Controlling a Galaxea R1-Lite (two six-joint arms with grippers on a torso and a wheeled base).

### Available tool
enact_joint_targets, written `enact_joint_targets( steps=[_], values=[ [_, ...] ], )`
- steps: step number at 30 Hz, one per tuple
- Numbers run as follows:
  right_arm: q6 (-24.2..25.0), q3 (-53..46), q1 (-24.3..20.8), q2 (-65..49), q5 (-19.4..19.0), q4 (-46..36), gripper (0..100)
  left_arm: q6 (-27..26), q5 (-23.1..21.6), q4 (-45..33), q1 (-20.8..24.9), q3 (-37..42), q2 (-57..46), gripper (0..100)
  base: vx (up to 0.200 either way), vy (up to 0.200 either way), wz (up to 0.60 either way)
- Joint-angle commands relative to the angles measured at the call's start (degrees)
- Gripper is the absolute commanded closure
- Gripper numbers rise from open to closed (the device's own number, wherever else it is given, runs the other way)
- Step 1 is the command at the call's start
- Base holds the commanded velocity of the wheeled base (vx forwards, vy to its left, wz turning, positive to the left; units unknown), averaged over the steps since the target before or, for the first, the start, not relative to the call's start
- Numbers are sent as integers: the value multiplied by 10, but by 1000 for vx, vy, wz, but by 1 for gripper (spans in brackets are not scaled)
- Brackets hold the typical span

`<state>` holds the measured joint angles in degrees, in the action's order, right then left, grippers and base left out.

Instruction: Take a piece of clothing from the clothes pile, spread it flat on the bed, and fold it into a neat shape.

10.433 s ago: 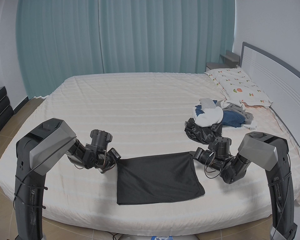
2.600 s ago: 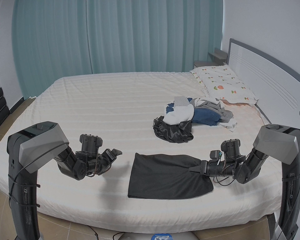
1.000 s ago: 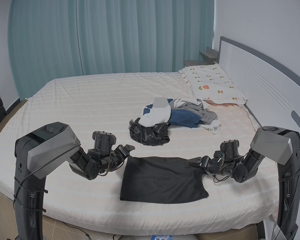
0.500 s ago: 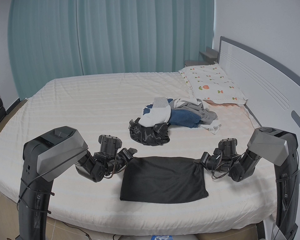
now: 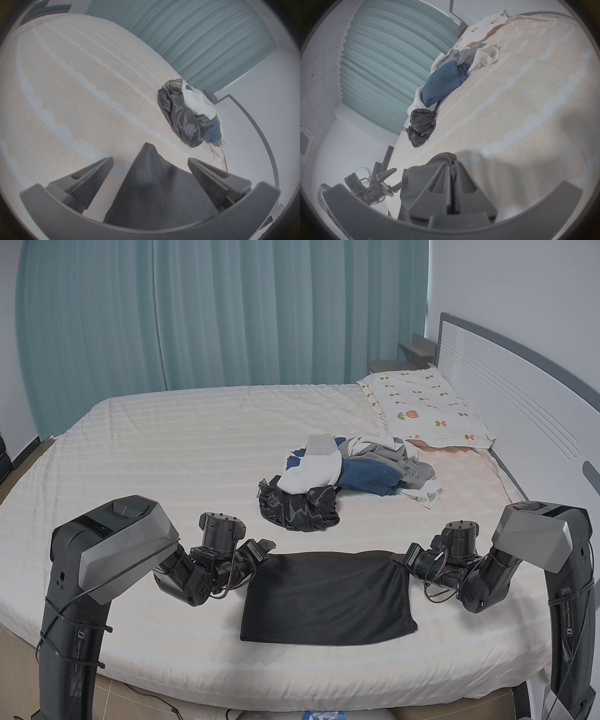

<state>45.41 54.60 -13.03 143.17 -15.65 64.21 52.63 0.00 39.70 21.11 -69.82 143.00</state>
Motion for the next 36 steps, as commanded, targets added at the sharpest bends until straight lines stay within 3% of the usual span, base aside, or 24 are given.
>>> enact_joint_targets(
  steps=[1,8,9,18,26,35,36],
  values=[
    [-1,-2,-1,8,0,1,100,0,0,0,0,-1,3,0,0,0,0],
    [-1,1,1,9,0,3,100,-1,0,-1,0,-18,11,0,0,0,0],
    [-1,2,1,10,-1,3,0,-1,0,-1,0,-19,12,100,0,0,0],
    [-1,-12,3,11,-1,35,0,-1,9,-4,0,-31,23,100,0,0,0],
    [0,-1,6,16,-1,36,0,0,55,-4,0,-30,23,100,0,0,0],
    [2,41,-8,43,-1,29,0,0,58,-1,2,-26,23,100,0,0,0],
    [2,42,-8,46,-1,30,100,0,58,-1,2,-25,23,100,0,0,0]
  ],
)
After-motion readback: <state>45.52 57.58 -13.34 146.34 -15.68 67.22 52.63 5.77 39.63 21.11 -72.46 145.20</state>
